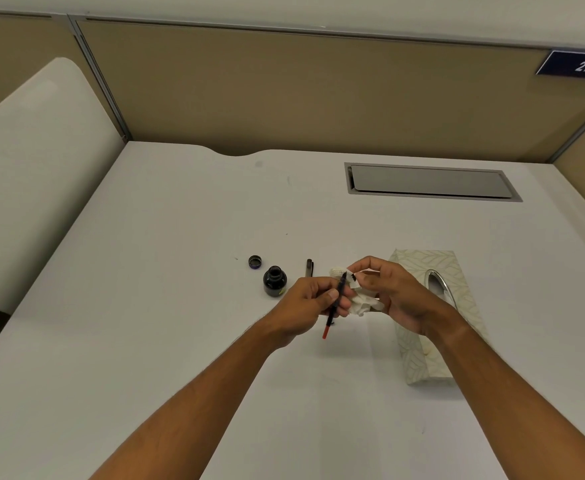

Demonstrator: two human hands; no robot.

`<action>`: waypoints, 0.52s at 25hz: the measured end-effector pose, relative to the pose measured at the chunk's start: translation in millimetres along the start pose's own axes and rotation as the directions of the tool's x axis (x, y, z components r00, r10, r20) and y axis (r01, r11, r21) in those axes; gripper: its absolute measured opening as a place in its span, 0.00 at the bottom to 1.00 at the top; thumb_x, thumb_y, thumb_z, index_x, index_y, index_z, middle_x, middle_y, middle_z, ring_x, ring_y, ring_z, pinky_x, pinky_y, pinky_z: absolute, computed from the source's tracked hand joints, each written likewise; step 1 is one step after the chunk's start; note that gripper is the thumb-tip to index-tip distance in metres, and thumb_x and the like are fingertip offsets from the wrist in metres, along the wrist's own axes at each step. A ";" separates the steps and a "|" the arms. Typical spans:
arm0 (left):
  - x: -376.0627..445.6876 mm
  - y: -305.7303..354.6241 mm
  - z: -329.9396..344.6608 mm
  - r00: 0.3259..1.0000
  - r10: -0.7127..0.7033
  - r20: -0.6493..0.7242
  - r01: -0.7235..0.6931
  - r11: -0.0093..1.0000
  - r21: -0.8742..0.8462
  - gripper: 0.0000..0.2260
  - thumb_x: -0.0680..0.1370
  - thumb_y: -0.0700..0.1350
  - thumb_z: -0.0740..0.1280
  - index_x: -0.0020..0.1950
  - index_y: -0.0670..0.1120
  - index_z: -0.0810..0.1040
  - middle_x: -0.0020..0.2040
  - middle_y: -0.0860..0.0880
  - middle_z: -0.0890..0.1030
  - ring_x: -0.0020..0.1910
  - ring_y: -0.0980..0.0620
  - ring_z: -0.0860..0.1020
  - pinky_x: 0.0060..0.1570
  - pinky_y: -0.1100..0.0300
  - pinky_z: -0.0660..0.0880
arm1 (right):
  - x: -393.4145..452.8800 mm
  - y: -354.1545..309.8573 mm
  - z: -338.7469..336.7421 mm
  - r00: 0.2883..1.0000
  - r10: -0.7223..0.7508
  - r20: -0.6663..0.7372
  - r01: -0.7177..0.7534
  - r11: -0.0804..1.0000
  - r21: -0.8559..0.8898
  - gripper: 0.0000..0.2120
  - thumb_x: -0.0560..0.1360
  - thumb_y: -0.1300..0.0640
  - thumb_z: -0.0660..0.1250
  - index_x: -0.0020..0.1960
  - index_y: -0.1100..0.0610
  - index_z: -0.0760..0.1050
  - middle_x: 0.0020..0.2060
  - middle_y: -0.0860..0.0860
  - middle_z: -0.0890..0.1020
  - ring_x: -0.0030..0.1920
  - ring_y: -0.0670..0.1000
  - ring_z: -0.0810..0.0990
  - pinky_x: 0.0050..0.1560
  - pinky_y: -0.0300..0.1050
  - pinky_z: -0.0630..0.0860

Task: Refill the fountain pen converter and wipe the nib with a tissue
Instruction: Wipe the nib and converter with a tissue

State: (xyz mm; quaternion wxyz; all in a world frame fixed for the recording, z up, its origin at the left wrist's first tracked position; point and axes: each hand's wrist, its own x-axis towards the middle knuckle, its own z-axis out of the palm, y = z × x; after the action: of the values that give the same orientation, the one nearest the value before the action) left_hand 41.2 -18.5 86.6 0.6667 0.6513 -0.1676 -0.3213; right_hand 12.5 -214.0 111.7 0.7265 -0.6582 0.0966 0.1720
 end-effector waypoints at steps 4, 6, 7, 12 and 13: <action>-0.6 -0.7 -0.3 1.000 0.004 -0.013 -0.004 1.000 -0.010 0.13 0.83 0.36 0.56 0.51 0.44 0.81 0.41 0.49 0.83 0.42 0.53 0.81 0.53 0.57 0.78 | 0.1 -1.6 -1.1 0.999 -0.010 0.036 0.011 0.999 -0.035 0.10 0.80 0.61 0.63 0.56 0.59 0.81 0.44 0.55 0.84 0.45 0.52 0.82 0.45 0.47 0.78; -0.5 -1.2 0.2 1.000 0.003 -0.013 -0.003 1.000 -0.012 0.14 0.83 0.36 0.56 0.51 0.45 0.81 0.42 0.49 0.83 0.42 0.53 0.81 0.53 0.57 0.78 | 1.6 -2.3 -3.0 0.999 -0.020 0.025 0.022 0.998 -0.051 0.11 0.80 0.60 0.62 0.55 0.61 0.82 0.45 0.58 0.83 0.47 0.55 0.81 0.49 0.51 0.77; -0.7 -1.5 0.6 1.000 0.000 -0.009 0.000 1.000 -0.014 0.14 0.83 0.36 0.56 0.51 0.45 0.81 0.42 0.49 0.83 0.42 0.53 0.81 0.53 0.57 0.78 | 2.5 -2.7 -4.5 1.000 -0.016 0.012 0.017 0.998 -0.054 0.12 0.81 0.60 0.61 0.54 0.62 0.82 0.46 0.60 0.82 0.48 0.57 0.80 0.51 0.54 0.75; -0.9 -2.7 3.5 1.000 -0.019 0.012 0.020 0.999 -0.029 0.13 0.83 0.35 0.56 0.52 0.44 0.81 0.41 0.49 0.83 0.41 0.53 0.81 0.51 0.59 0.78 | 3.2 -3.3 -9.3 0.996 0.033 0.077 -0.028 0.997 -0.066 0.10 0.80 0.62 0.61 0.52 0.58 0.81 0.45 0.57 0.82 0.47 0.57 0.78 0.46 0.50 0.74; -0.7 -2.7 3.1 1.000 -0.022 0.007 0.022 0.999 -0.031 0.13 0.83 0.35 0.56 0.52 0.43 0.80 0.42 0.48 0.83 0.41 0.53 0.80 0.51 0.59 0.78 | 2.7 -2.3 -10.7 0.993 0.034 0.114 -0.026 0.997 -0.067 0.08 0.80 0.61 0.63 0.54 0.58 0.80 0.46 0.57 0.83 0.47 0.56 0.80 0.47 0.50 0.76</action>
State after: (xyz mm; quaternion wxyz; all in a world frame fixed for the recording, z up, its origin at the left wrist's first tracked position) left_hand 38.1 -20.3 84.4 0.6727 0.6414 -0.1577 -0.3334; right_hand 16.8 -224.5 111.6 0.7064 -0.6690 0.0589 0.2234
